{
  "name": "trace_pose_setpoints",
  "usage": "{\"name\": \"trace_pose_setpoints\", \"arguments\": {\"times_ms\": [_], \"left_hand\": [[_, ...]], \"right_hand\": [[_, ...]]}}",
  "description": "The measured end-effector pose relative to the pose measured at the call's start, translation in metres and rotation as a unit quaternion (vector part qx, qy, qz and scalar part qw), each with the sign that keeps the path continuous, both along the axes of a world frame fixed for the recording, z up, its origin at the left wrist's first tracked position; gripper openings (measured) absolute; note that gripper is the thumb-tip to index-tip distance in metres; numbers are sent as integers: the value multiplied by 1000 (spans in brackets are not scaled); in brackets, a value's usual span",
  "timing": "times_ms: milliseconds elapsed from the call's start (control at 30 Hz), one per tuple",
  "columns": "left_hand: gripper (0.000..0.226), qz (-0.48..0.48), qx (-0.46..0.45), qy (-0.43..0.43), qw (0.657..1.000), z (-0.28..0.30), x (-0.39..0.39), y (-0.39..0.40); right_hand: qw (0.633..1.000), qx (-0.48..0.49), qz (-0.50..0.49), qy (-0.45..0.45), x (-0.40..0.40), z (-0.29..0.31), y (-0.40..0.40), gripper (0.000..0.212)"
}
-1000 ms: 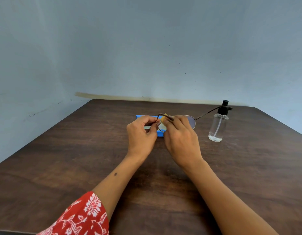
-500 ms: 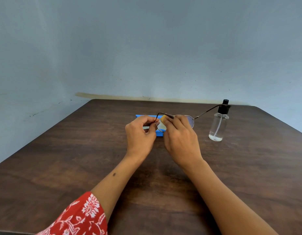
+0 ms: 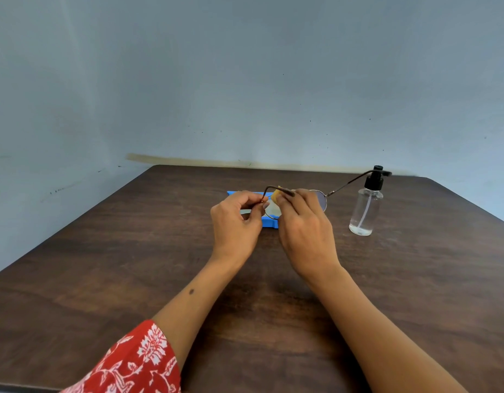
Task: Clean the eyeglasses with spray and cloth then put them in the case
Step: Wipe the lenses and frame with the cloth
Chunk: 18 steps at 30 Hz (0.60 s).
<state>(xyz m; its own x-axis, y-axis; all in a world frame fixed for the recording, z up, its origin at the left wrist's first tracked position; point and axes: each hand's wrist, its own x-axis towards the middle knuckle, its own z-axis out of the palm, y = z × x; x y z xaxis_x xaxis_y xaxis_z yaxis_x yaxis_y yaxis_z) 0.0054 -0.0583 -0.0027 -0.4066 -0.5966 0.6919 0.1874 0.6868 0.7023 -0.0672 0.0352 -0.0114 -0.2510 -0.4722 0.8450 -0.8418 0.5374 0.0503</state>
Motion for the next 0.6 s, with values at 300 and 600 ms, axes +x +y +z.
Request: {"name": "trace_pose_setpoints", "arguments": {"times_ms": [300, 600], "left_hand": [[11, 7, 40, -4, 999, -2, 0, -6], [10, 38, 32, 2, 999, -4, 2, -17]], "right_hand": [[994, -25, 85, -69, 19, -2, -4, 35], [978, -24, 157, -132, 18, -6, 0, 33]]}}
